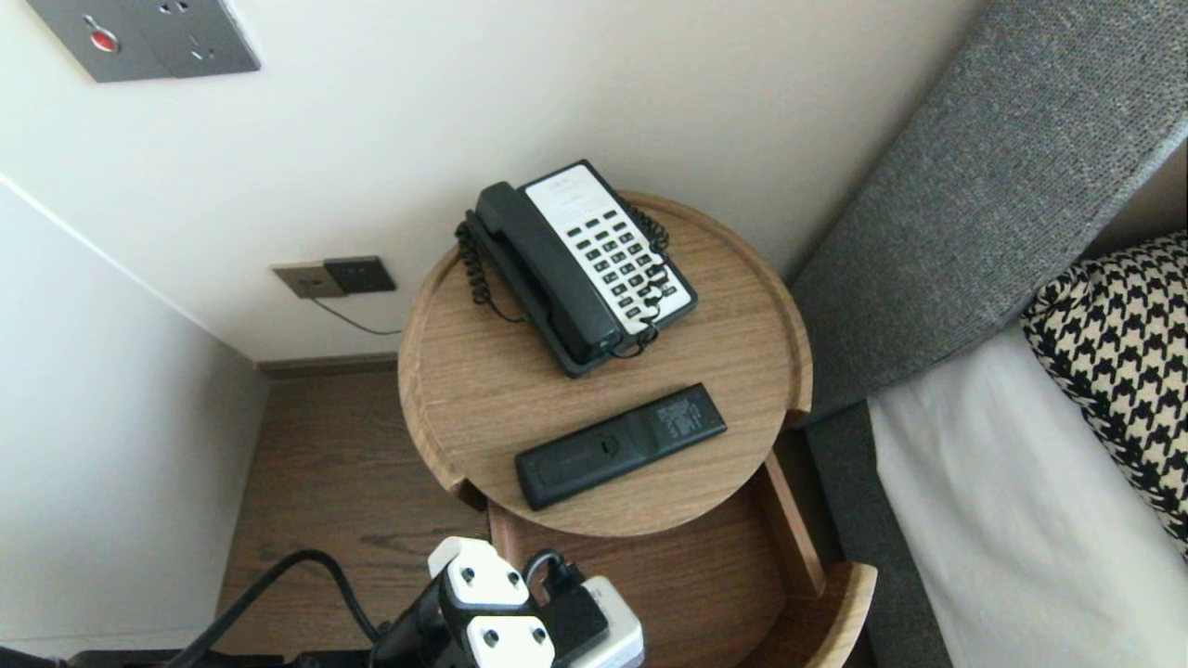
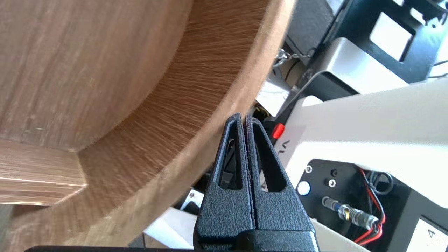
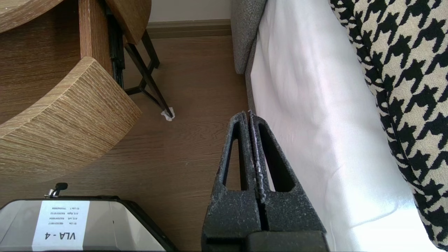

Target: Open the nightstand drawer

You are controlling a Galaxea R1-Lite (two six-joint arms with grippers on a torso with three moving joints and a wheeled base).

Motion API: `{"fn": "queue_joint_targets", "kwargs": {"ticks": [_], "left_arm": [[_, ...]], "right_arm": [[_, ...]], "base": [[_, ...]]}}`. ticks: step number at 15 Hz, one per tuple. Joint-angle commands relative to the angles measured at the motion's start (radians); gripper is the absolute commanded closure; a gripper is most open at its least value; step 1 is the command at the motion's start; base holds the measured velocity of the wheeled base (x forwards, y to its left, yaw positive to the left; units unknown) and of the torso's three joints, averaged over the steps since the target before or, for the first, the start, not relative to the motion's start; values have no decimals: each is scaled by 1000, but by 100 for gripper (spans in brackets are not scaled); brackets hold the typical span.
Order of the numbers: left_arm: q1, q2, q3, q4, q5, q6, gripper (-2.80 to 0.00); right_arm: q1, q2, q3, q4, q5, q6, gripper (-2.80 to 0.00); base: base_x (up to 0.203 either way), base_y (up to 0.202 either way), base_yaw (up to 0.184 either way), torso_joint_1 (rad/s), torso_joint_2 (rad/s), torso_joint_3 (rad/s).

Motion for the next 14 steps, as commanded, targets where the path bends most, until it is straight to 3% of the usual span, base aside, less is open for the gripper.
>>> {"fn": "queue_joint_targets", "kwargs": {"ticks": [1, 4, 9, 14], "left_arm": [[-21, -6, 19, -11, -8, -15, 0], [-58, -6, 39, -17, -11, -37, 0], [-62, -6, 23, -82, -6, -78, 0], [4, -25, -12, -108, 2, -70, 0]], "right_arm": [[0, -3, 0, 0, 0, 0, 0], [0, -3, 0, 1, 0, 0, 0], [0, -3, 0, 0, 0, 0, 0], [0, -3, 0, 1, 0, -1, 0]], "base": [[0, 0, 0, 0, 0, 0], [0, 0, 0, 0, 0, 0], [0, 0, 0, 0, 0, 0], [0, 0, 0, 0, 0, 0]]}}
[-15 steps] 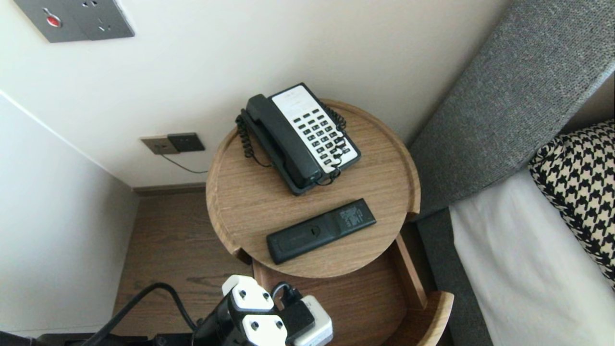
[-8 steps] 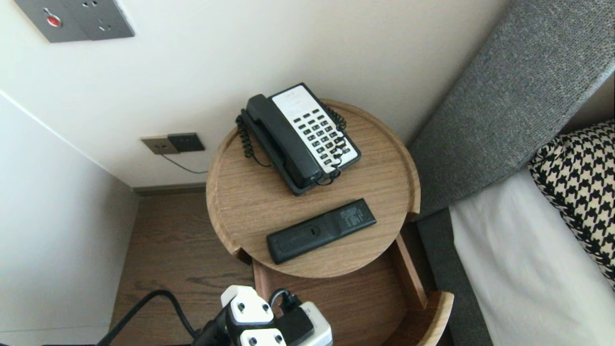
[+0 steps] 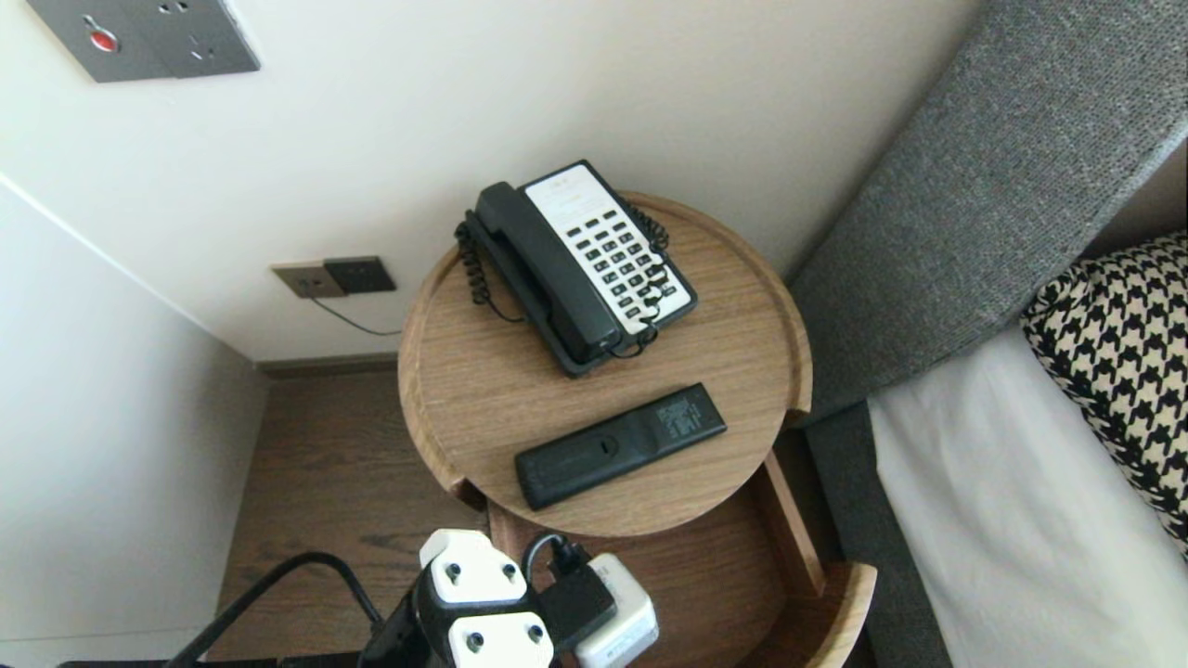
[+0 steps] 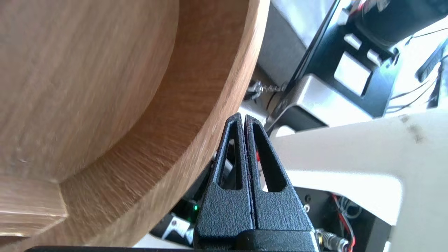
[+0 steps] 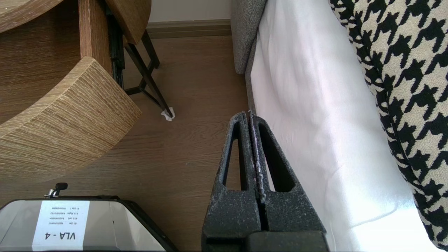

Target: Open the nightstand drawer

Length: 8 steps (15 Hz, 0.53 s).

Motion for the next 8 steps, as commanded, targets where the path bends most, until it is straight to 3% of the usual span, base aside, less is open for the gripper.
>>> {"fn": "queue_joint_targets", "kwargs": {"ticks": [1, 8], "left_arm": [[34, -12, -11, -6, 9, 7, 0], [103, -7, 6, 9, 7, 84, 0]], "right_arm": [[0, -3, 0, 1, 0, -1, 0], [0, -3, 0, 0, 0, 0, 0]], "base": [[0, 0, 0, 0, 0, 0], [0, 0, 0, 0, 0, 0]]}}
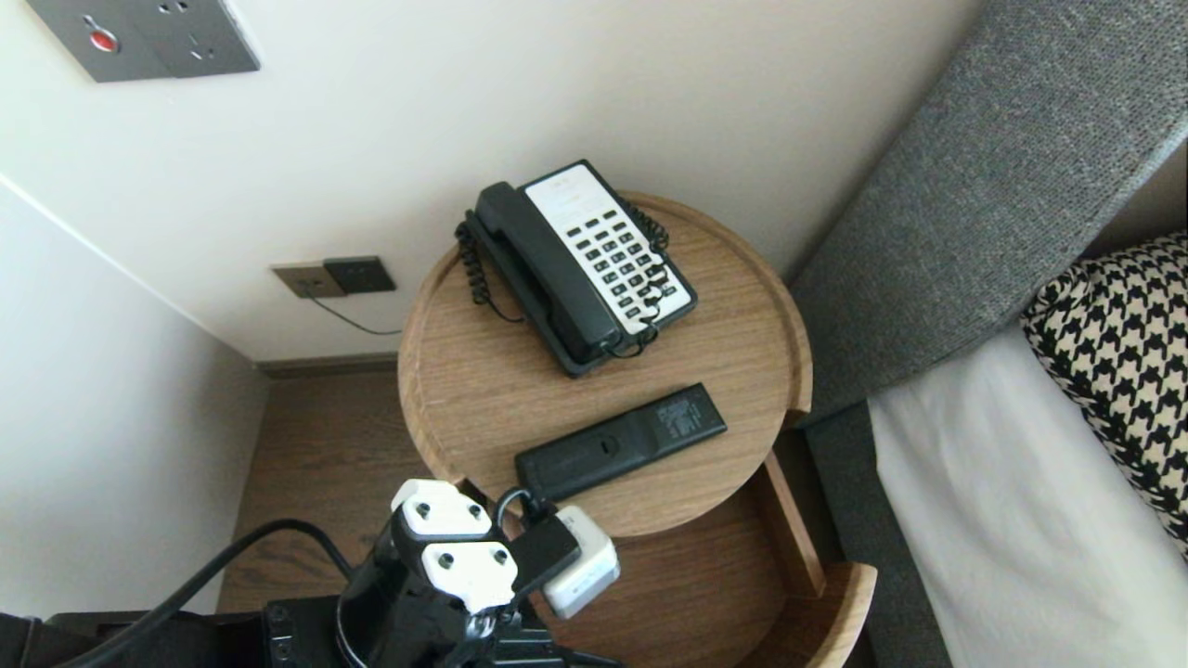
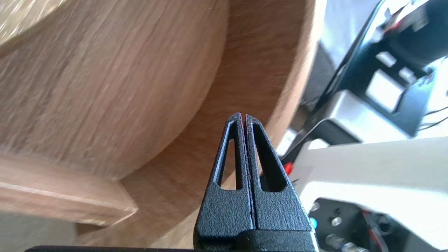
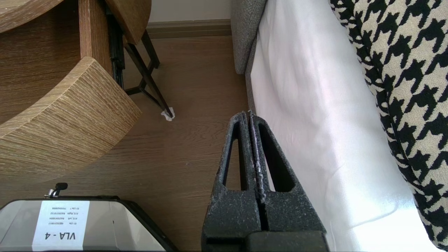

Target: Open the nightstand drawer

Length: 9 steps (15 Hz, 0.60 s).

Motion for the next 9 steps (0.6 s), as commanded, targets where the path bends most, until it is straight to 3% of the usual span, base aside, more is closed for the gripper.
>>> {"fn": "queue_joint_targets", "kwargs": {"ticks": [1, 6, 9], "left_arm": [[6, 10, 15, 0, 0, 39, 0], [6, 34, 21, 31, -3, 111, 0], [6, 34, 25, 48, -7, 121, 0]], "right_arm": [[0, -3, 0, 1, 0, 0, 0], [0, -3, 0, 0, 0, -1, 0], [0, -3, 0, 1, 0, -1, 0]], "base": [[0, 0, 0, 0, 0, 0], [0, 0, 0, 0, 0, 0], [0, 0, 0, 0, 0, 0]]}}
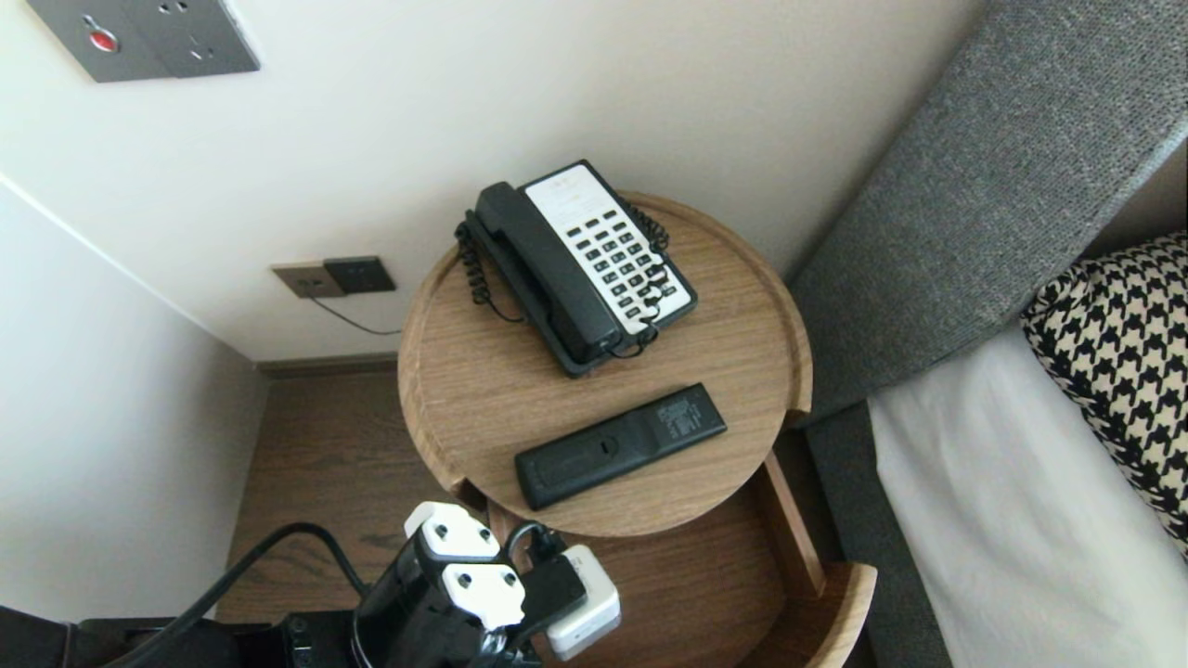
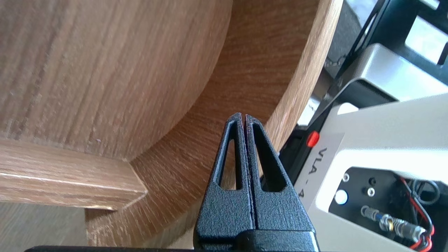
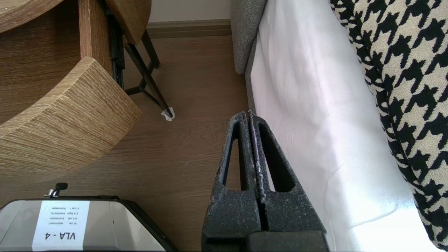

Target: Open the nightstand drawer

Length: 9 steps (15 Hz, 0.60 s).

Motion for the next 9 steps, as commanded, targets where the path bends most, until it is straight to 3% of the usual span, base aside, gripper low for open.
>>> {"fn": "queue_joint_targets", "kwargs": {"ticks": [1, 3, 6, 9], "left_arm": [[0, 4, 10, -1, -3, 1, 0], [-2, -3, 22, -1, -7, 0, 0], [-6, -37, 34, 4, -88, -1, 0], [-14, -38, 56, 10, -96, -1, 0]], "right_arm": [[0, -3, 0, -1, 0, 0, 0], [0, -3, 0, -1, 0, -1, 0], [0, -3, 0, 0, 0, -1, 0], [0, -3, 0, 1, 0, 0, 0]], "base": [[0, 0, 0, 0, 0, 0], [0, 0, 0, 0, 0, 0], [0, 0, 0, 0, 0, 0], [0, 0, 0, 0, 0, 0]]}}
